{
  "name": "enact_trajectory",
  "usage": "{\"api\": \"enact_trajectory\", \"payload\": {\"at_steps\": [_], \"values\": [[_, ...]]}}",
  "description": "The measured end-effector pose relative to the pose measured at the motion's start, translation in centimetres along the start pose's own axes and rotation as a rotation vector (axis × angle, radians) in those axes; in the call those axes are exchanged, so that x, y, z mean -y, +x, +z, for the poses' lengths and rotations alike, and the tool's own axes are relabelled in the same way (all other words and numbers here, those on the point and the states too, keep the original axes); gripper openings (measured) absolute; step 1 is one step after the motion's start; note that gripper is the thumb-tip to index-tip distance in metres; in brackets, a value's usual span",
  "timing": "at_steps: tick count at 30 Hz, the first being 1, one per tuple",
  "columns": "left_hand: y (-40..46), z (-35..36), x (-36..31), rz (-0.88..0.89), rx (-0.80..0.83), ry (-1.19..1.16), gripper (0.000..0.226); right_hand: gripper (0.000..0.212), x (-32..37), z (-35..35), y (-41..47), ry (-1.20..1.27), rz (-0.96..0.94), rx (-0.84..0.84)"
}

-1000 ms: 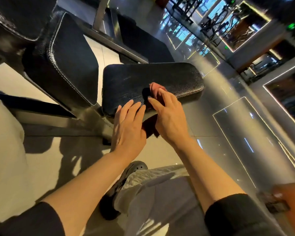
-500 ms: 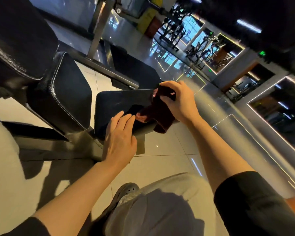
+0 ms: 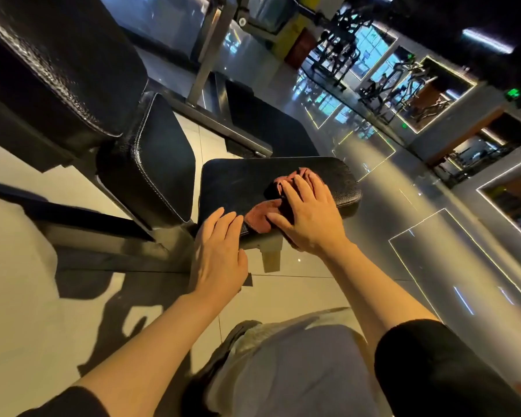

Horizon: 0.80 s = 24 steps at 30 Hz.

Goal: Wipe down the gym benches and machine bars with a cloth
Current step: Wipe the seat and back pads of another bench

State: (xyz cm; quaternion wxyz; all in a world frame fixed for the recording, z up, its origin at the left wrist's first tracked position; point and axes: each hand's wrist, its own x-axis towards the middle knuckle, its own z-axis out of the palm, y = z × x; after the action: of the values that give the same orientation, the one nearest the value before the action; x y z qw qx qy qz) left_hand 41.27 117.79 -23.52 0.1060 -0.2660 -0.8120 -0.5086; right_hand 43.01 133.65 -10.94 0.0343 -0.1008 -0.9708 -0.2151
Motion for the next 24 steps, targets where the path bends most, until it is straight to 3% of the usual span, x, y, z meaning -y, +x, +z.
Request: {"api": "enact_trajectory", "payload": {"at_steps": [3,6,11,15,20,24], "values": [[-0.7,-0.1,0.4,-0.042,-0.006,-0.020,0.057,0.048,-1.9,0.0,0.6,0.063,0.131,-0.078],[-1.6,-0.2,0.8,-0.106,-0.040,-0.039,0.057,0.043,-1.1,0.3,1.1,0.147,0.242,-0.115],[-2.9,-0.3,1.4,-0.190,-0.041,-0.061,0.063,0.054,5.4,1.8,-0.1,0.094,0.144,-0.183],[-3.1,-0.3,1.4,-0.226,-0.021,-0.094,0.071,0.047,9.2,2.7,-0.7,0.166,-0.034,-0.166],[-3.5,-0.6,0.8,-0.260,-0.015,-0.164,0.067,0.041,8.6,2.0,-0.7,0.202,-0.237,-0.091],[-3.6,-0.8,0.6,-0.255,-0.018,-0.185,0.062,0.032,4.7,0.5,1.1,0.163,0.064,-0.183]]}}
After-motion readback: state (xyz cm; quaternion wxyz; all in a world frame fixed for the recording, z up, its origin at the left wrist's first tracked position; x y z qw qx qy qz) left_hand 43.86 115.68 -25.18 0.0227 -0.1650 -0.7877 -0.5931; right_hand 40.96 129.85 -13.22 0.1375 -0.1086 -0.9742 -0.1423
